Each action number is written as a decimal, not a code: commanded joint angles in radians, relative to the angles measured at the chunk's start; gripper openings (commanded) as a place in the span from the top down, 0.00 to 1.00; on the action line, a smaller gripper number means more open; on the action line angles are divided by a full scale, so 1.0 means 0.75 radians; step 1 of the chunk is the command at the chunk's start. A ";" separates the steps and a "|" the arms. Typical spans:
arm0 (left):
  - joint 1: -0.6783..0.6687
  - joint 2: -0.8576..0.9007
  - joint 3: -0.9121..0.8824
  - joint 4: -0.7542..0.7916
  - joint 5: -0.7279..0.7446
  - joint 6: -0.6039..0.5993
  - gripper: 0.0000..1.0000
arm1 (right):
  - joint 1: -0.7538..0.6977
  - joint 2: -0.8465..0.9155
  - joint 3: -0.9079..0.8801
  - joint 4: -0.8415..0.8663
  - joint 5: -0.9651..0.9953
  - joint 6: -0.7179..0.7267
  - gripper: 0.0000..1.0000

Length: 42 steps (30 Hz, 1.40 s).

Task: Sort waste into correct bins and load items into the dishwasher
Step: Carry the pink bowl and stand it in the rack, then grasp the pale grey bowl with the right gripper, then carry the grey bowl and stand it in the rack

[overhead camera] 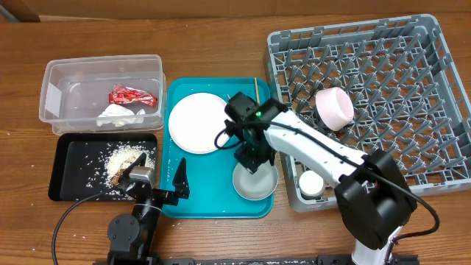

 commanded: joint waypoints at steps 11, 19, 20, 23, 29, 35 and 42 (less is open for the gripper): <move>0.006 -0.013 -0.005 -0.005 -0.015 -0.018 0.00 | -0.009 -0.049 0.105 -0.090 0.214 0.114 0.96; 0.006 -0.013 -0.005 -0.005 -0.015 -0.018 0.00 | -0.118 -0.200 0.470 -0.514 1.087 1.200 0.96; 0.006 -0.013 -0.005 -0.005 -0.015 -0.018 0.00 | -0.151 -0.221 0.480 -0.532 1.147 1.259 0.96; 0.006 -0.013 -0.005 -0.005 -0.015 -0.018 0.00 | -0.291 -0.256 0.480 -0.546 1.291 1.379 0.96; 0.006 -0.013 -0.005 -0.005 -0.015 -0.018 0.00 | -0.695 -0.192 0.422 -0.547 1.319 1.379 0.96; 0.006 -0.013 -0.005 -0.005 -0.015 -0.018 0.00 | -0.839 -0.135 0.234 -0.498 1.356 1.380 0.96; 0.006 -0.013 -0.005 -0.005 -0.015 -0.018 0.00 | -0.811 -0.101 0.046 -0.378 1.418 1.380 0.96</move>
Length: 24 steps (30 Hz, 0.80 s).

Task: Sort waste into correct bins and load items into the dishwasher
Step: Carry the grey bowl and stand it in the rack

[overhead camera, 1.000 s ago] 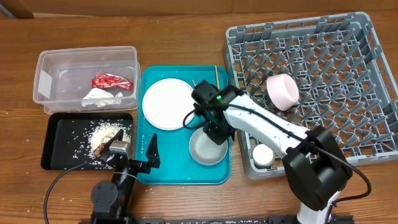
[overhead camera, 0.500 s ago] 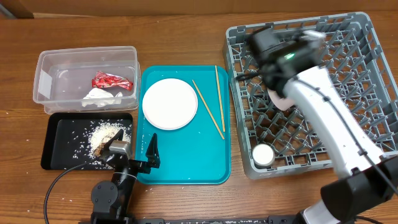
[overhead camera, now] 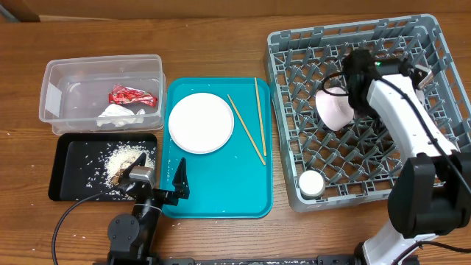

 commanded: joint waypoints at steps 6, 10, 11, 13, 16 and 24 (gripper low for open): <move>0.006 -0.013 -0.005 -0.005 -0.015 -0.019 0.00 | 0.121 0.020 -0.034 0.015 0.016 0.012 0.96; 0.006 -0.013 -0.005 -0.005 -0.015 -0.019 0.00 | 0.170 0.020 -0.034 0.008 0.015 0.012 0.96; 0.006 -0.013 -0.005 -0.005 -0.015 -0.019 0.00 | 0.179 0.020 -0.034 0.005 0.016 0.012 0.96; 0.006 -0.013 -0.005 -0.005 -0.015 -0.019 0.00 | 0.198 0.020 -0.034 -0.004 0.015 0.013 0.96; 0.006 -0.013 -0.005 -0.005 -0.015 -0.019 0.00 | 0.208 0.020 -0.033 -0.017 0.154 -0.007 0.96; 0.006 -0.013 -0.005 -0.005 -0.015 -0.019 0.00 | 0.133 0.020 -0.034 -0.009 0.269 -0.007 0.96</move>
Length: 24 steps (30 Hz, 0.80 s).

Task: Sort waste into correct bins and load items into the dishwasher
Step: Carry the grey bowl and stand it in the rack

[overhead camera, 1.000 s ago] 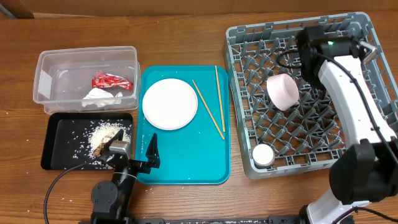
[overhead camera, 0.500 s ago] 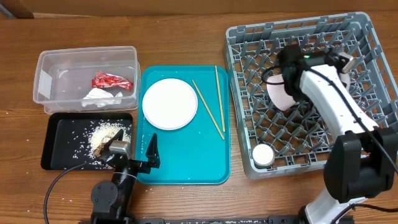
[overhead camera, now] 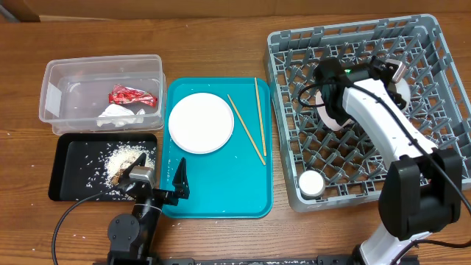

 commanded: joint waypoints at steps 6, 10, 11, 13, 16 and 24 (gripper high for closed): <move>0.006 -0.013 -0.005 -0.005 -0.015 -0.019 0.00 | -0.063 0.008 -0.038 0.031 0.009 0.002 0.96; 0.006 -0.013 -0.005 -0.005 -0.015 -0.019 0.00 | -0.024 0.008 -0.103 0.052 -0.032 0.002 0.96; 0.006 -0.013 -0.005 -0.005 -0.015 -0.019 0.00 | -0.006 0.008 -0.115 0.052 -0.032 0.002 0.96; 0.006 -0.013 -0.005 -0.005 -0.015 -0.019 0.00 | 0.064 0.008 -0.143 0.043 -0.033 0.003 0.96; 0.006 -0.013 -0.005 -0.005 -0.015 -0.019 0.00 | 0.106 0.008 -0.143 0.040 -0.032 0.003 0.96; 0.006 -0.013 -0.005 -0.005 -0.015 -0.019 0.00 | 0.148 0.007 -0.064 -0.042 -0.177 0.008 0.60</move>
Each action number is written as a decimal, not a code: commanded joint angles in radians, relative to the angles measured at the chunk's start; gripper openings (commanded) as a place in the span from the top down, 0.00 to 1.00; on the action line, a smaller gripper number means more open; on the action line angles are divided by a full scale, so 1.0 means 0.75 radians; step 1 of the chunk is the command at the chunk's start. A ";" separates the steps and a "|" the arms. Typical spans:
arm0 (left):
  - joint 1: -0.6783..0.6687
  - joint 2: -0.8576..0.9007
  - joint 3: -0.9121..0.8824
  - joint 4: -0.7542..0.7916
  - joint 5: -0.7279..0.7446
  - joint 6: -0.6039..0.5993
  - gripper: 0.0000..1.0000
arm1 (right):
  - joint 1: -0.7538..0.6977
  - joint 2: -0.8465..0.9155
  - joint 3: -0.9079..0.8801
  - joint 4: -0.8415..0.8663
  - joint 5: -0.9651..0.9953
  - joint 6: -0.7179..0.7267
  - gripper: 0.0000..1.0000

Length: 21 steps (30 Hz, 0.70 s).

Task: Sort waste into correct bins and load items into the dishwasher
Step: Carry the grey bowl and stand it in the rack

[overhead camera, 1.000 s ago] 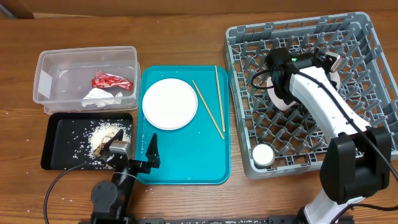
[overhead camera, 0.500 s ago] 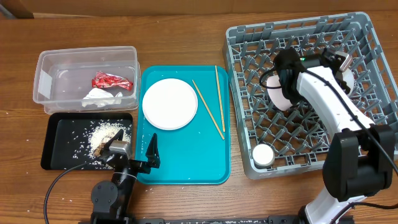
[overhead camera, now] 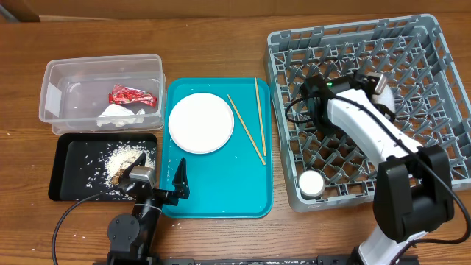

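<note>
My right gripper is low over the left-middle of the grey dishwasher rack. The arm covers its fingers, so its state is unclear. The pink bowl and the metal bowl do not show; the arm covers that part of the rack. A small white cup sits in the rack's front-left corner. On the teal tray lie a white plate and two chopsticks. My left gripper rests open at the tray's front-left edge, holding nothing.
A clear bin at the back left holds a red wrapper and crumpled tissue. In front of it a black tray holds scattered rice and scraps.
My right wrist has moved a little left and toward the front over the rack. The pink bowl, partly showing beside it before, is now covered by the arm. The left arm has not moved.
My right gripper was first at a metal bowl on the teal tray. Later the bowl was gone from the tray and the gripper was over the rack by the pink bowl. It then stood left of that bowl, and now further left.
</note>
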 commanded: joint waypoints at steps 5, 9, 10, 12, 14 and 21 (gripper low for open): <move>0.006 -0.013 -0.005 -0.005 -0.015 -0.019 0.00 | 0.125 -0.037 0.205 -0.105 -0.123 0.005 0.43; 0.006 -0.013 -0.005 -0.005 -0.015 -0.019 0.00 | 0.253 -0.117 0.357 -0.116 -0.333 -0.036 0.36; 0.006 -0.013 -0.005 -0.005 -0.015 -0.019 0.00 | 0.273 -0.128 0.369 -0.104 -0.376 -0.067 0.36; 0.006 -0.013 -0.005 -0.005 -0.015 -0.019 0.00 | 0.326 -0.155 0.378 -0.033 -0.531 -0.210 0.36; 0.006 -0.013 -0.005 -0.005 -0.015 -0.019 0.00 | 0.385 -0.160 0.378 0.061 -0.755 -0.383 0.41; 0.006 -0.013 -0.005 -0.005 -0.015 -0.019 0.00 | 0.486 -0.114 0.369 0.367 -1.541 -0.667 0.42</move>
